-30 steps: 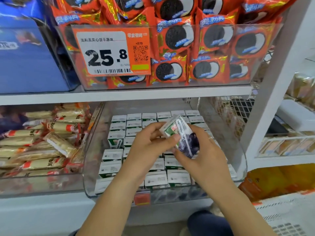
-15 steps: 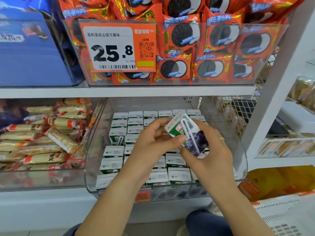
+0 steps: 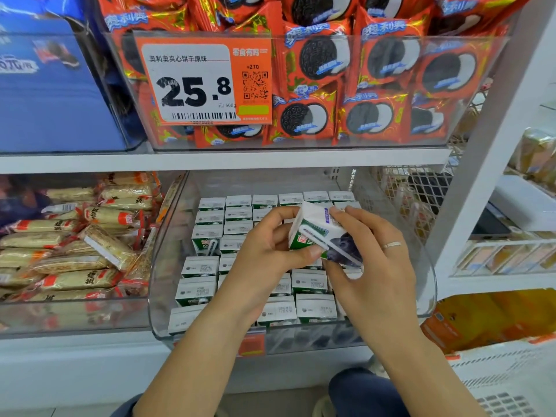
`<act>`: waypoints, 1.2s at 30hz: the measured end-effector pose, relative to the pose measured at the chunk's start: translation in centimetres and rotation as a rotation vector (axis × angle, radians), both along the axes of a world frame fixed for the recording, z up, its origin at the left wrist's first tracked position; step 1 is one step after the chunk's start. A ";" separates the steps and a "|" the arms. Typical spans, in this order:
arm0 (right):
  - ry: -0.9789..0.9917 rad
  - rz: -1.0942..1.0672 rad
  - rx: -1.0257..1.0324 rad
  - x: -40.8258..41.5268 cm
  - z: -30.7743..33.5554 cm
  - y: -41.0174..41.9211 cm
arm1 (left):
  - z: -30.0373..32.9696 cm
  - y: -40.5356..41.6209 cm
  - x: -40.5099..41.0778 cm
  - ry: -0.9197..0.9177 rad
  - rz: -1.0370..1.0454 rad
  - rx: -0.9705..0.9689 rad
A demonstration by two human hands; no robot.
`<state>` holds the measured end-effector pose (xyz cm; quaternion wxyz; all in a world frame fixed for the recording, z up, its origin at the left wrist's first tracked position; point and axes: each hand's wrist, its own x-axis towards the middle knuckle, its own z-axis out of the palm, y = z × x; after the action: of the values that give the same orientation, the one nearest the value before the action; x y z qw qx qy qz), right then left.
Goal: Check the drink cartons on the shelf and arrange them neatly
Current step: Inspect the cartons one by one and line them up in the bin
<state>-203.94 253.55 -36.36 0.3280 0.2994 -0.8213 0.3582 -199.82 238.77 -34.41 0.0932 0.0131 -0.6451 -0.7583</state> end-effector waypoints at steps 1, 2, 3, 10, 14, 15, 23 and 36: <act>-0.064 0.020 -0.040 0.1 0.1 0.0 | 0.1 0.0 0.0 -0.002 0.006 0.004; -0.163 0.045 -0.104 0.3 0.3 0.1 | 0.2 0.0 0.0 -0.003 0.012 0.009; -0.274 0.075 -0.177 0.5 0.6 0.0 | 0.3 0.0 0.0 -0.002 0.017 0.016; -0.568 0.245 -0.485 1.3 1.4 -0.3 | 0.8 0.0 0.1 -0.042 -0.053 0.170; -0.620 0.312 -0.579 1.2 1.7 -0.2 | 1.0 -0.2 0.3 -0.034 -0.118 0.256; -0.628 0.316 -0.584 1.3 1.7 -0.2 | 1.1 -0.3 0.3 -0.036 -0.119 0.282; -0.678 0.344 -0.679 1.0 1.9 0.1 | 1.1 -0.3 0.2 -0.083 -0.147 0.344; -1.022 0.435 -0.706 0.3 1.8 0.5 | 0.8 -0.5 0.0 -0.129 0.068 0.267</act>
<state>-203.66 254.07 -34.59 -0.1048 0.1249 -0.6275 0.7613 -199.86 238.31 -33.65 0.0746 0.0959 -0.5423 -0.8313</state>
